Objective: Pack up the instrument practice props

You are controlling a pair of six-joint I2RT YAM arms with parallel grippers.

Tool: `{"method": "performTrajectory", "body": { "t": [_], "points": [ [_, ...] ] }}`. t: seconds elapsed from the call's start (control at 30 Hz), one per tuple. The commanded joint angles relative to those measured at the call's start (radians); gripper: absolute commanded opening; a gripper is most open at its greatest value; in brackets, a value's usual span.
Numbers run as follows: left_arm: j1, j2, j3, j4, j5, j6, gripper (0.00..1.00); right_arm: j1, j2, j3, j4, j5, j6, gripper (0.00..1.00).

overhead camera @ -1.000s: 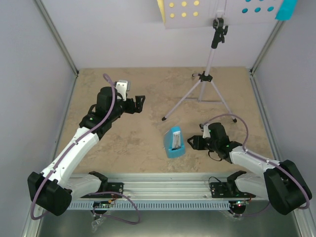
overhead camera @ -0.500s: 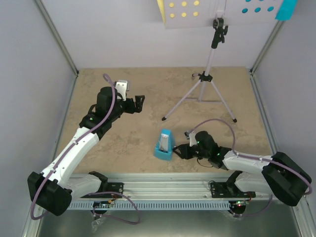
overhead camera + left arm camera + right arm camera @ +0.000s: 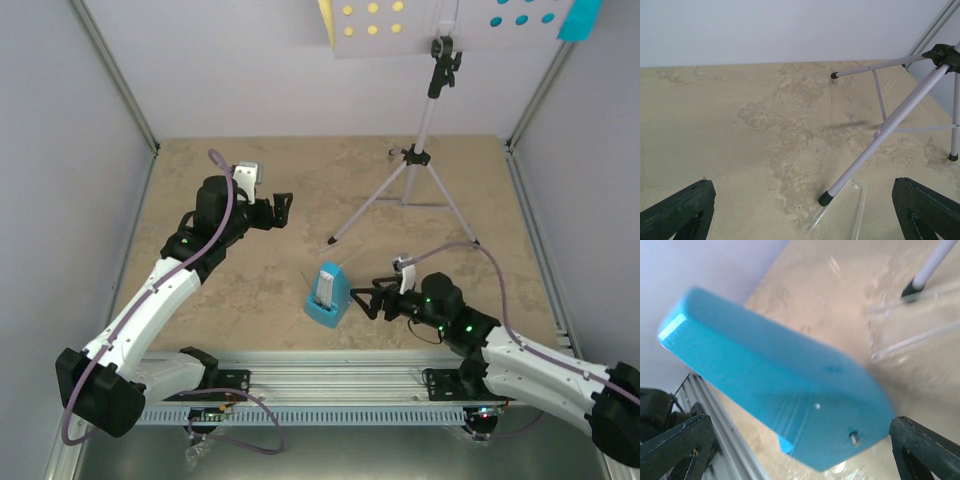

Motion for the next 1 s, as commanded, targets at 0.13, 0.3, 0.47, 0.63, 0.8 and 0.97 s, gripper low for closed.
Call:
{"method": "performTrajectory", "body": {
  "t": [0.13, 0.3, 0.47, 0.63, 0.8, 0.97],
  "points": [
    [-0.002, -0.018, -0.004, 0.009, -0.035, 0.001, 0.99, -0.111, -0.141, 0.054, 0.01, -0.195, -0.414, 0.98],
    [-0.002, -0.013, -0.005, 0.008, -0.052, 0.006, 0.99, -0.111, -0.126, 0.045, 0.243, -0.327, -0.615, 0.98],
    [-0.002, -0.008, -0.004, 0.005, -0.052, 0.009, 0.99, -0.111, -0.033, 0.052, 0.399, -0.343, -0.697, 0.97],
    [-0.002, -0.012, -0.004, 0.004, -0.053, 0.011, 0.99, -0.104, 0.08, 0.096, 0.449, -0.334, -0.716, 0.98],
    [-0.002, -0.025, -0.004, 0.009, -0.012, 0.029, 0.99, -0.053, 0.163, 0.086, 0.482, -0.206, -0.721, 0.98],
    [-0.002, -0.039, -0.013, -0.021, 0.174, 0.013, 0.99, -0.051, 0.168, 0.03, 0.56, -0.166, -0.665, 0.98]
  ]
}}
